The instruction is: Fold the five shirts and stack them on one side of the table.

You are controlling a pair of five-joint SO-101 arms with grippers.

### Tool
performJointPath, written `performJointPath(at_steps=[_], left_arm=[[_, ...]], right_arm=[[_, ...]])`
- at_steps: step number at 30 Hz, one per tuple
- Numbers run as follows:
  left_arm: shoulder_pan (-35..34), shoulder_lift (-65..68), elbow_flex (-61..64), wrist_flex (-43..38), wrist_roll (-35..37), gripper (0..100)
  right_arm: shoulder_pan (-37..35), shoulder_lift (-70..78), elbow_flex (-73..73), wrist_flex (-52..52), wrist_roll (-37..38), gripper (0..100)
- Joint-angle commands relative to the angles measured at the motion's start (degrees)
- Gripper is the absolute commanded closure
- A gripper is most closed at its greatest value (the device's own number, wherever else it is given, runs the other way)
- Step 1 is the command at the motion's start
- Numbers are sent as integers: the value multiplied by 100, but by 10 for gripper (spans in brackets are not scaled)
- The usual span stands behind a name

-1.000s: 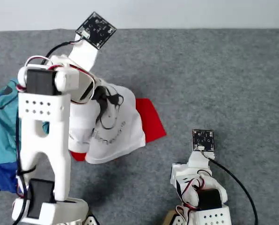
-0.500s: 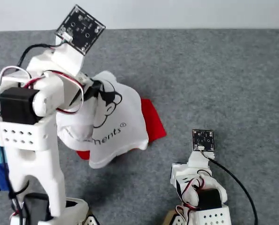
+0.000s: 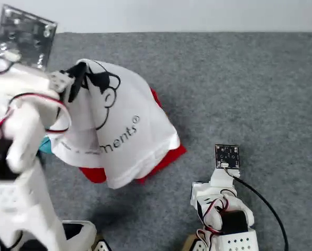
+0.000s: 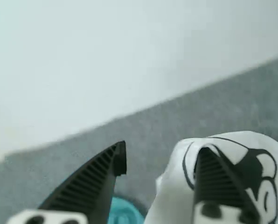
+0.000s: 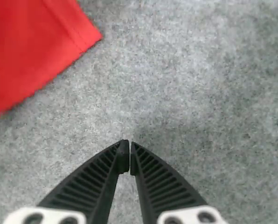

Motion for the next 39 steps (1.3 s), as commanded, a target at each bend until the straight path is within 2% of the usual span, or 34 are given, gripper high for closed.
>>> performJointPath(at_steps=[1, 4, 7, 13, 18, 25, 29, 32, 36, 39], left_arm=[[-44, 519, 954, -440, 79, 777], [-105, 1266, 1349, -686, 79, 778], [-88, 1881, 1235, -404, -255, 779], [-44, 2145, -92, 1653, -1073, 779], [-176, 1574, 75, 1600, -1284, 778], [598, 387, 1982, 1600, -1679, 776], [1178, 273, 3248, 1451, -1653, 776], [1354, 440, 3925, 905, -1486, 776], [1204, 774, 4462, -114, -1284, 779], [1178, 1046, 4523, -352, -1284, 821]], right_arm=[[57, -57, 88, 40, 26, 989], [57, -57, 88, 40, 26, 989], [57, -57, 88, 40, 26, 989], [57, -57, 88, 40, 26, 989], [57, -57, 88, 40, 26, 989], [57, -57, 88, 40, 26, 989], [57, -57, 88, 40, 26, 989], [57, -57, 88, 40, 26, 989], [57, -57, 88, 40, 26, 989], [57, -57, 88, 40, 26, 989]])
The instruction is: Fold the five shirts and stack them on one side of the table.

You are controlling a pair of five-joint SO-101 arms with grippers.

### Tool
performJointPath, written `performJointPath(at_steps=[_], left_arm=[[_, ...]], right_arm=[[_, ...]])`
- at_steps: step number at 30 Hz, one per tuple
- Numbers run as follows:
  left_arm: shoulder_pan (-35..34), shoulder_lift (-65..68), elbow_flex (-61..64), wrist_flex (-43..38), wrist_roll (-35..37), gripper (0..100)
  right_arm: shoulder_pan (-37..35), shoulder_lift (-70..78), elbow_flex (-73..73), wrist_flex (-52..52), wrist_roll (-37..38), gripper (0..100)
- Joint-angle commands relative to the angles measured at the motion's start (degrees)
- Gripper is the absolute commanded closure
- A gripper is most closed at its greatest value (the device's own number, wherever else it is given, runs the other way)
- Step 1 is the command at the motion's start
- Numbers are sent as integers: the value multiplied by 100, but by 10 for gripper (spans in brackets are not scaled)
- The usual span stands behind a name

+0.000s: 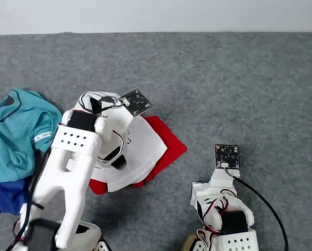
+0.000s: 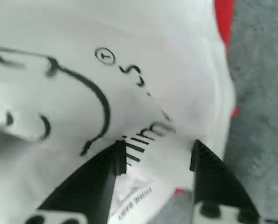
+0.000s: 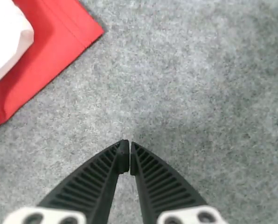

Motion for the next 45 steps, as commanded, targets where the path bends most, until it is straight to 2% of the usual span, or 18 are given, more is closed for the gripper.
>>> performJointPath(at_steps=[1, 4, 12, 17, 21, 27, 31, 37, 40, 45], left_arm=[[-9, 149, -13, -325, 53, 863], [-9, 0, -303, -273, 53, 996], [-26, -1248, -1516, 299, 53, 995], [-624, -1802, -2264, 88, 62, 995], [-1741, -1864, -2703, -598, 202, 995], [-3534, -1855, -2879, -2426, 642, 995], [-4457, -1837, -2835, -3569, 659, 995], [-5732, -1635, -2835, -4862, 659, 995], [-6215, -1468, -2809, -5222, 659, 995], [-6681, -1116, -2765, -5231, 659, 995]], right_arm=[[57, -57, 88, 40, 26, 989], [57, -57, 88, 40, 26, 989], [57, -57, 88, 40, 26, 989], [57, -57, 88, 40, 26, 989], [57, -57, 88, 40, 26, 989], [57, -57, 88, 40, 26, 989], [57, -57, 88, 40, 26, 989], [57, -57, 88, 40, 26, 989], [57, -57, 88, 40, 26, 989], [57, -57, 88, 40, 26, 989]])
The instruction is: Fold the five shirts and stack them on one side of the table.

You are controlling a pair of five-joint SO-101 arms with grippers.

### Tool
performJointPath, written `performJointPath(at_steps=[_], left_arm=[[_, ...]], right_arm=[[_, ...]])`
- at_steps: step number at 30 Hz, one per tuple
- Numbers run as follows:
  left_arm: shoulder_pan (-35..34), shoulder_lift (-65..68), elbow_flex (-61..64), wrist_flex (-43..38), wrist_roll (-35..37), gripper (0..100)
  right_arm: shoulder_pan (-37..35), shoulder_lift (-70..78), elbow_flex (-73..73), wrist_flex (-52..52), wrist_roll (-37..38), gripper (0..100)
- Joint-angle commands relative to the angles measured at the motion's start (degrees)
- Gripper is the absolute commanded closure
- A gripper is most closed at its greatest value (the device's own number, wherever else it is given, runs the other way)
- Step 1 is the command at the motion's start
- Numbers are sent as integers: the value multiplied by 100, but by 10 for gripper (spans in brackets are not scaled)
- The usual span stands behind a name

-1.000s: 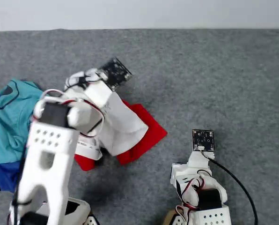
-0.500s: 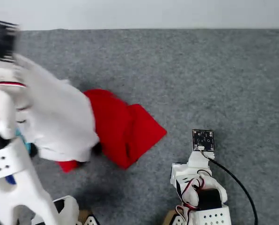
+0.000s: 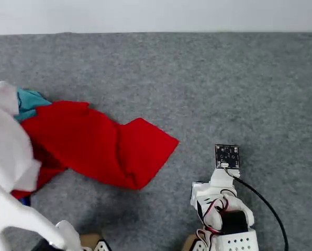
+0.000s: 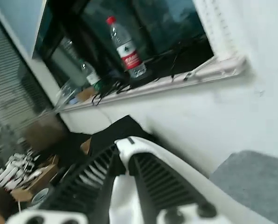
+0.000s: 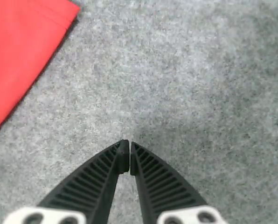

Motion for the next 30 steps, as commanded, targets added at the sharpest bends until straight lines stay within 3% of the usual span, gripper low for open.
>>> performJointPath(at_steps=[1, 8, 13, 21, 24, 30], left_arm=[[-431, 185, -110, -220, 53, 994], [-932, 1090, 198, -352, -35, 991], [-941, 1547, 769, 44, -1134, 843], [-835, 1547, 822, 730, -1459, 781], [-738, 1547, 207, 1591, -1442, 779], [-88, 1547, -1727, 4905, -1284, 782]], right_arm=[[57, -57, 88, 40, 26, 989], [57, -57, 88, 40, 26, 989], [57, -57, 88, 40, 26, 989], [57, -57, 88, 40, 26, 989], [57, -57, 88, 40, 26, 989], [57, -57, 88, 40, 26, 989]])
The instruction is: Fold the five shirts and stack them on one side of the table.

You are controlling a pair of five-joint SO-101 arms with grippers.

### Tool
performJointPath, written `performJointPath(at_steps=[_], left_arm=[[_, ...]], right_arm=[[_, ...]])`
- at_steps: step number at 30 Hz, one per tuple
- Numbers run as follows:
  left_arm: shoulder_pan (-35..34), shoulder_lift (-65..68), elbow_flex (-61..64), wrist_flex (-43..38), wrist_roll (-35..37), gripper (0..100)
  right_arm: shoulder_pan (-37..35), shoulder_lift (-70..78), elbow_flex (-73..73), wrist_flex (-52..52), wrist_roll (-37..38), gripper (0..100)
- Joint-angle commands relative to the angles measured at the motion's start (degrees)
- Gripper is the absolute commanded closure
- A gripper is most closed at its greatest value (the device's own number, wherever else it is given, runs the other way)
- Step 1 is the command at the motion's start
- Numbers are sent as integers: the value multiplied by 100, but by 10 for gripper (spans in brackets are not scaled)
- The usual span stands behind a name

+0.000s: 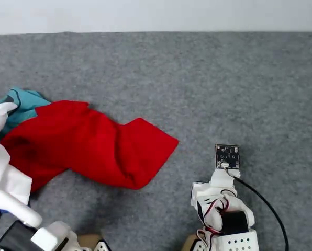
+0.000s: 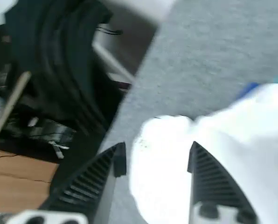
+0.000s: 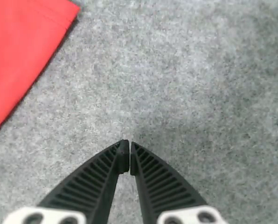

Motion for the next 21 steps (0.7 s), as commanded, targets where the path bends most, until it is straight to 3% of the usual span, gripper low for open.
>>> performJointPath(at_steps=[1, 5, 10, 14, 21], left_arm=[[519, -53, -1253, 2110, 299, 782], [1187, -53, -2026, 3402, 1046, 782], [1565, -343, -2018, 3376, 2066, 782], [2127, -1046, -1648, 3385, 2365, 783], [4290, -2444, -435, 3385, 2901, 852]], right_arm=[[57, -57, 88, 40, 26, 989], [57, -57, 88, 40, 26, 989], [57, -57, 88, 40, 26, 989], [57, -57, 88, 40, 26, 989], [22, -66, 88, 40, 26, 988]])
